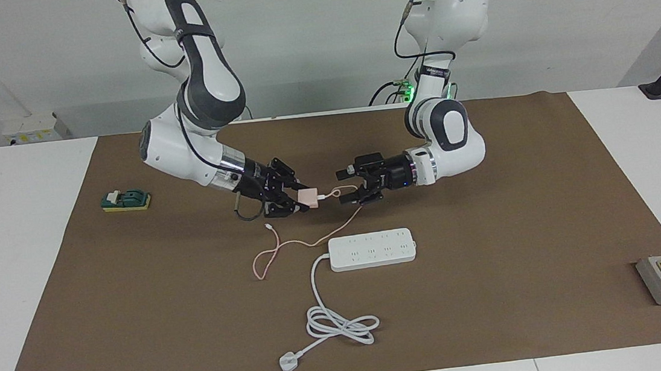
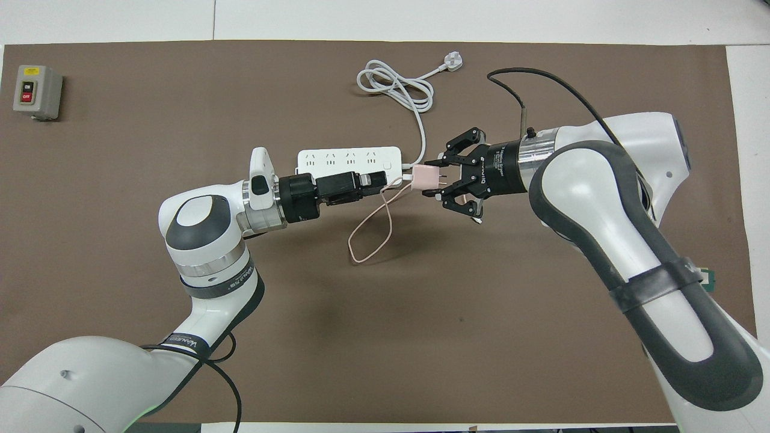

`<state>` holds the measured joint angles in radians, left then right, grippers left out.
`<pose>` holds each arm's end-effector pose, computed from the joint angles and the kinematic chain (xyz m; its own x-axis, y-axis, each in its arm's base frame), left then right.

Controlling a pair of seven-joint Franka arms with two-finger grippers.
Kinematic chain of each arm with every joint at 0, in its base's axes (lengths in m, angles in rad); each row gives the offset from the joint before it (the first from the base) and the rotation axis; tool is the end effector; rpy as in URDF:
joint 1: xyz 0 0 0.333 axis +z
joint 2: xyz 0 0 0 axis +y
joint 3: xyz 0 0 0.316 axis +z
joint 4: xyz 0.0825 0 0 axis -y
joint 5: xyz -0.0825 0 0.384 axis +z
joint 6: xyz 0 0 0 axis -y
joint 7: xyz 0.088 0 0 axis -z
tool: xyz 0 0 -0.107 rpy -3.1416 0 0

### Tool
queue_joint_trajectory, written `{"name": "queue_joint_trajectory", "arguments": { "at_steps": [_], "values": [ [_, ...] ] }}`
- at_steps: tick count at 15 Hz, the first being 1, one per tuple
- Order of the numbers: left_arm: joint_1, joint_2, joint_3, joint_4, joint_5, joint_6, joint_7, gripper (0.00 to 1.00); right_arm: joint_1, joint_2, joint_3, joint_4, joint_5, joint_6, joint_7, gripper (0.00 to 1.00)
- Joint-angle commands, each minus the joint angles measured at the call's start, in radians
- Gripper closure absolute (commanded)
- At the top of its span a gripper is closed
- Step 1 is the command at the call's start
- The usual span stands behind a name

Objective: Plug charger into power strip
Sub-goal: 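Carry the pink charger with the right gripper toward the left-held strip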

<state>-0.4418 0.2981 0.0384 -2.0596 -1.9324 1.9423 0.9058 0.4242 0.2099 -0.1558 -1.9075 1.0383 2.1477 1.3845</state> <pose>0.5297 -0.2960 0.3279 0.9926 0.1045 0.0622 -0.0583 -0.0404 0.9975 0.5861 0.2032 0.4093 -0.1049 -0.6627 -0.7415 -0.9933 0.1067 0.0451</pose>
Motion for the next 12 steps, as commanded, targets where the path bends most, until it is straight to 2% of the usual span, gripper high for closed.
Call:
{"name": "queue_joint_trajectory", "arguments": {
  "at_steps": [1, 6, 12],
  "values": [
    [-0.031, 0.016, 0.008, 0.024, -0.022, 0.046, 0.001, 0.0, 0.037, -0.026, -0.001, -0.027, 0.026, 0.059, 0.039, 1.0],
    [-0.038, 0.021, 0.008, 0.038, -0.02, 0.082, -0.002, 0.0, 0.071, -0.029, -0.001, -0.03, 0.028, 0.087, 0.051, 1.0],
    [-0.063, 0.018, 0.008, 0.059, -0.02, 0.124, -0.008, 0.0, 0.087, -0.07, -0.001, -0.084, 0.026, 0.087, 0.047, 1.0]
  ]
}}
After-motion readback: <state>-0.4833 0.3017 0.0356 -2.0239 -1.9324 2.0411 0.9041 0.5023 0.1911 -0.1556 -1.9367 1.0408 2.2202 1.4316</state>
